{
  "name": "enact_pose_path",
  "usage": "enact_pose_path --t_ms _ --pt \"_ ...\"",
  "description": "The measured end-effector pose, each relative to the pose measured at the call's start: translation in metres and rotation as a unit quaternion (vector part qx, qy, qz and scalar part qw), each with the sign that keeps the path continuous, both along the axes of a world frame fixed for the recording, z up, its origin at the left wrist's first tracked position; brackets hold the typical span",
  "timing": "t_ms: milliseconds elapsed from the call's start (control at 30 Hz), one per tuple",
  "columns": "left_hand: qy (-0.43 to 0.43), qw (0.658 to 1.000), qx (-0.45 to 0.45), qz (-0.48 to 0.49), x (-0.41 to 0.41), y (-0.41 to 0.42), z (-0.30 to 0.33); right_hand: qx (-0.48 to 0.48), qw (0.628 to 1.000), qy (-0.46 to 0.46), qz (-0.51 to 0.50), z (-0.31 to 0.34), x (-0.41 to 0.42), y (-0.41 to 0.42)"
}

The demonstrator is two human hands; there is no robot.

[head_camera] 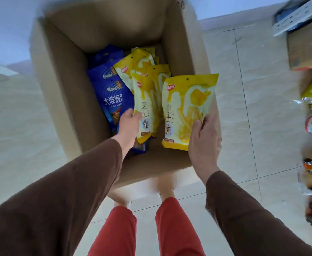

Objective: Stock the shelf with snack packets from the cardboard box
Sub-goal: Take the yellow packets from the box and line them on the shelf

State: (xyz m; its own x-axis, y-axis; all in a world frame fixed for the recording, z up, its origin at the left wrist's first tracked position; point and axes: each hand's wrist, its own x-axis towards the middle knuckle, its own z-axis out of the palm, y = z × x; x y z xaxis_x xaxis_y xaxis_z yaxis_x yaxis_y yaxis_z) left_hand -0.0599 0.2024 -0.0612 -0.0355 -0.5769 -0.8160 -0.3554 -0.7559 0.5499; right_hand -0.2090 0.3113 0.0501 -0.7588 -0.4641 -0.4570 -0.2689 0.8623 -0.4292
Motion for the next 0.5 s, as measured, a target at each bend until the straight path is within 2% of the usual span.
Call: enact_pose_path --t_ms 67,200,267,367,500 --pt "0.012 0.999 0.015 0.027 0.011 -0.010 0.048 -0.039 0.999 -0.027 -0.014 0.030 -0.003 -0.003" --pt "0.022 1.000 -0.011 0.007 0.007 -0.038 0.169 -0.143 0.985 -0.075 -0.063 0.124 -0.025 -0.010" --pt "0.050 0.998 -0.037 -0.019 -0.006 -0.047 0.238 -0.207 0.963 -0.127 -0.119 0.190 -0.042 -0.012" --pt "0.138 0.988 -0.062 -0.032 -0.034 -0.053 0.346 -0.275 0.919 -0.204 -0.195 0.291 -0.071 -0.001" --pt "0.250 0.961 -0.074 -0.088 -0.085 -0.043 0.475 -0.383 0.861 -0.237 -0.237 0.415 -0.107 0.044"
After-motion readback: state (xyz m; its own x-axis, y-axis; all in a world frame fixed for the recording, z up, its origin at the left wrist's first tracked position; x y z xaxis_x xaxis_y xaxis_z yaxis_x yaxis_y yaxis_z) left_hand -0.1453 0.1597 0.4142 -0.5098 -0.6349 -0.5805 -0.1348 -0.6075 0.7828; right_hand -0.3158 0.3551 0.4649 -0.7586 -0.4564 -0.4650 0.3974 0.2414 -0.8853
